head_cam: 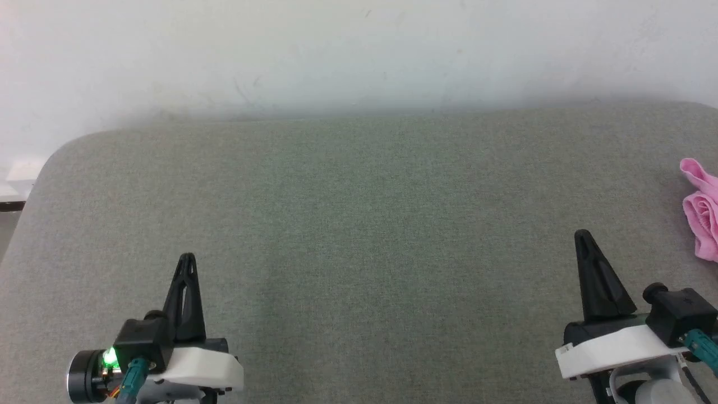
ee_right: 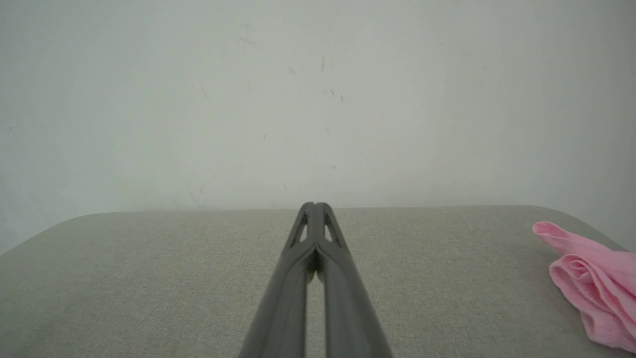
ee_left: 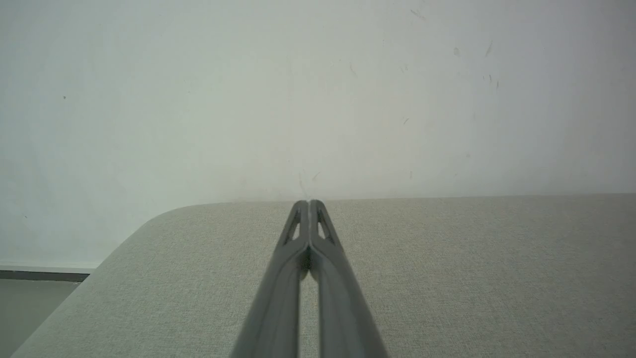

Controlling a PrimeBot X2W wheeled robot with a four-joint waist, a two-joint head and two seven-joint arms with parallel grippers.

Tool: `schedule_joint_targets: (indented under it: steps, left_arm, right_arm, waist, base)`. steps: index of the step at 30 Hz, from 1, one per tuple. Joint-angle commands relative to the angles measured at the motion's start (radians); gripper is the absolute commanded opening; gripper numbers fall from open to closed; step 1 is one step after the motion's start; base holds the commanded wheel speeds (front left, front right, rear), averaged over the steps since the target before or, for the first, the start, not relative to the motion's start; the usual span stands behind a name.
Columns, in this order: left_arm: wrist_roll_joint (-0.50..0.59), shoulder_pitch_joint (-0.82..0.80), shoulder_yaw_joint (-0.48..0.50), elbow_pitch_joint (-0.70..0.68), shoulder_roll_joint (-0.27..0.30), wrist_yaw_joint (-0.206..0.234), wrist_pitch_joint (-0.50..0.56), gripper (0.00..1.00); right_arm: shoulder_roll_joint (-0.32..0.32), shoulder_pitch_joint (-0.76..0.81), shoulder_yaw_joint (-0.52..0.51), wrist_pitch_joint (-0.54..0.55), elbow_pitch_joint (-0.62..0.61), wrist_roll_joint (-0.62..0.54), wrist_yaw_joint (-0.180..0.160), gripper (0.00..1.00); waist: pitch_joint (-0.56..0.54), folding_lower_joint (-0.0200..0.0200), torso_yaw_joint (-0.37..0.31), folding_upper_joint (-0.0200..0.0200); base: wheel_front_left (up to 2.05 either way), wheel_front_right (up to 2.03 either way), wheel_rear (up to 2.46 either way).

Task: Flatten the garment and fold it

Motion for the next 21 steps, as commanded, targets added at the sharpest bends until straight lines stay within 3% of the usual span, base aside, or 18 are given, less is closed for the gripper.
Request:
schedule_joint_targets:
  steps: [1,21]
  left_arm:
    - [0.005,-0.006,0.001,0.001,-0.004,-0.005,0.003,0.00]
    - [0.014,-0.012,0.002,0.002,-0.011,-0.023,0.044,0.00]
  right_arm:
    - [0.001,-0.001,0.002,0.007,-0.004,-0.007,0.000,0.00]
    - [0.002,-0.003,0.005,0.048,-0.009,-0.035,-0.001,0.00]
  waist:
    - [0.000,0.0000,0.000,-0.0001]
    - [-0.008,0.0000,0.005,-0.0001]
  base:
    - [0.00,0.00,0.00]
    - [0.00,0.00,0.00]
